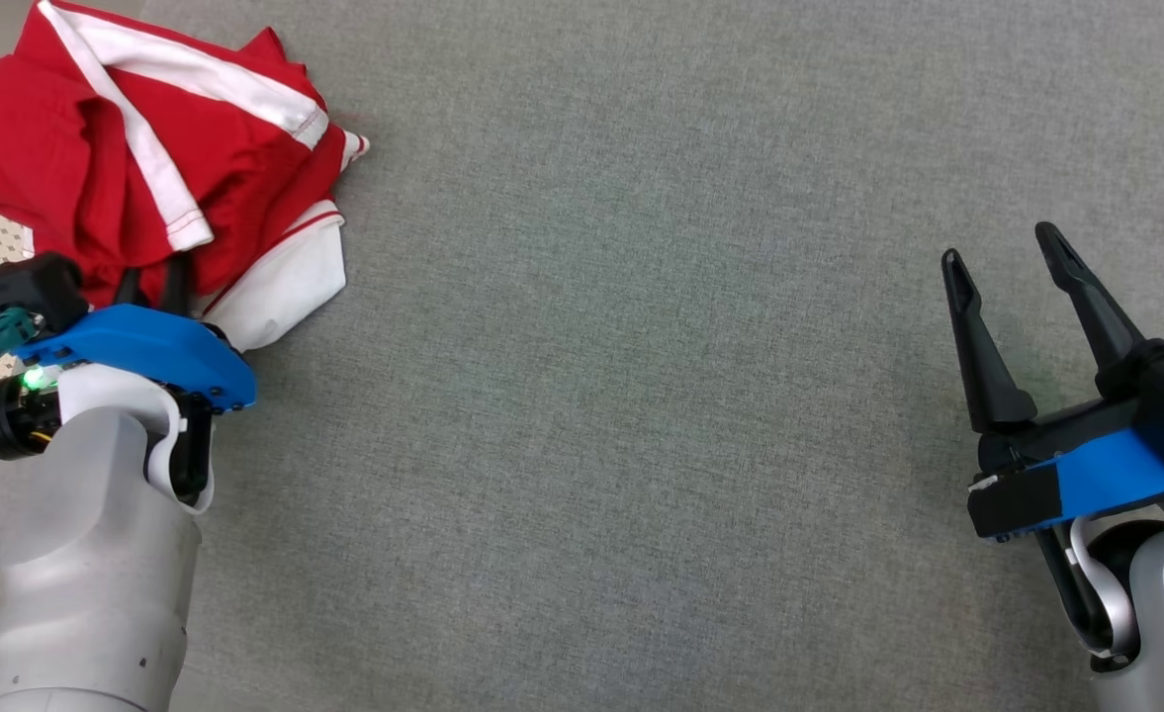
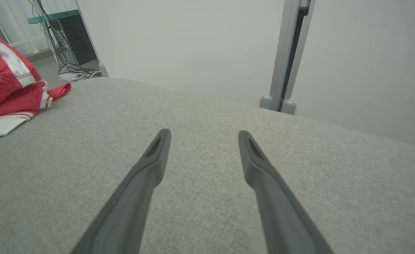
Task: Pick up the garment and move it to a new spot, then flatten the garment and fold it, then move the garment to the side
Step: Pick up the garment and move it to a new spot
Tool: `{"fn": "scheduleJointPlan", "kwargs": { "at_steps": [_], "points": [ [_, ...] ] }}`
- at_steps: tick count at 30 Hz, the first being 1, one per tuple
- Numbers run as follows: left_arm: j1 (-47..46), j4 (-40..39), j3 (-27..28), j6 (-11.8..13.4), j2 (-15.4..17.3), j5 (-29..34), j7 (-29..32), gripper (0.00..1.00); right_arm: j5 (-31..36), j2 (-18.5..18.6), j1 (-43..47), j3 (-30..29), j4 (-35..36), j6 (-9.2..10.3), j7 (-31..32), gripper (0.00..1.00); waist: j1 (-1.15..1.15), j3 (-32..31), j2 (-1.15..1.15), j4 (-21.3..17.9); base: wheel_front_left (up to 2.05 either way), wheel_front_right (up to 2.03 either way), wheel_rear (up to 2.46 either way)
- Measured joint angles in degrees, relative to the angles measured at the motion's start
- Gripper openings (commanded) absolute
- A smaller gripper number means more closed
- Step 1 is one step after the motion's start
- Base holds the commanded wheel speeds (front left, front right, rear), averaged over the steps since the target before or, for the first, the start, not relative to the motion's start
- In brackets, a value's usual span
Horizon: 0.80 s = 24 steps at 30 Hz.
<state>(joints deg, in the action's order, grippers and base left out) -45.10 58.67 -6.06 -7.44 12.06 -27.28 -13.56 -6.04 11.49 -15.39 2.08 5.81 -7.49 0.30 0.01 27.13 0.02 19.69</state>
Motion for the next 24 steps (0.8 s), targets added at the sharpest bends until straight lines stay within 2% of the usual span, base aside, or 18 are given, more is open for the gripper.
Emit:
{"fn": "scheduleJointPlan", "kwargs": {
  "at_steps": [5,9,17,24],
  "points": [
    [0.52,-2.21,0.67,0.00,1.14,-0.27,-1.34,0.00,-0.05,-0.20,0.07,-0.64,-0.89,0.01,-1.12,1.00,0.00,-2.14,0.00,0.18,0.00,0.00,0.00],
    [4.65,-11.43,4.33,1.05,2.02,2.05,-1.43,0.00,-0.13,-1.16,1.01,-1.01,-1.76,0.01,-2.27,1.00,-0.02,-5.32,-0.02,0.43,0.00,0.00,0.00],
    [16.32,-28.70,8.70,2.93,1.19,8.55,-1.43,0.00,-0.90,-3.59,4.58,-1.03,-3.28,0.01,-3.98,1.00,-0.03,-12.38,-0.02,-0.93,0.00,0.00,0.00],
    [24.95,-39.21,8.60,3.55,0.00,11.82,-1.44,0.00,-1.62,-5.17,7.75,-0.75,-4.20,0.00,-4.76,1.00,-0.03,-17.17,-0.03,-4.20,0.00,0.00,0.00]
  ]
}}
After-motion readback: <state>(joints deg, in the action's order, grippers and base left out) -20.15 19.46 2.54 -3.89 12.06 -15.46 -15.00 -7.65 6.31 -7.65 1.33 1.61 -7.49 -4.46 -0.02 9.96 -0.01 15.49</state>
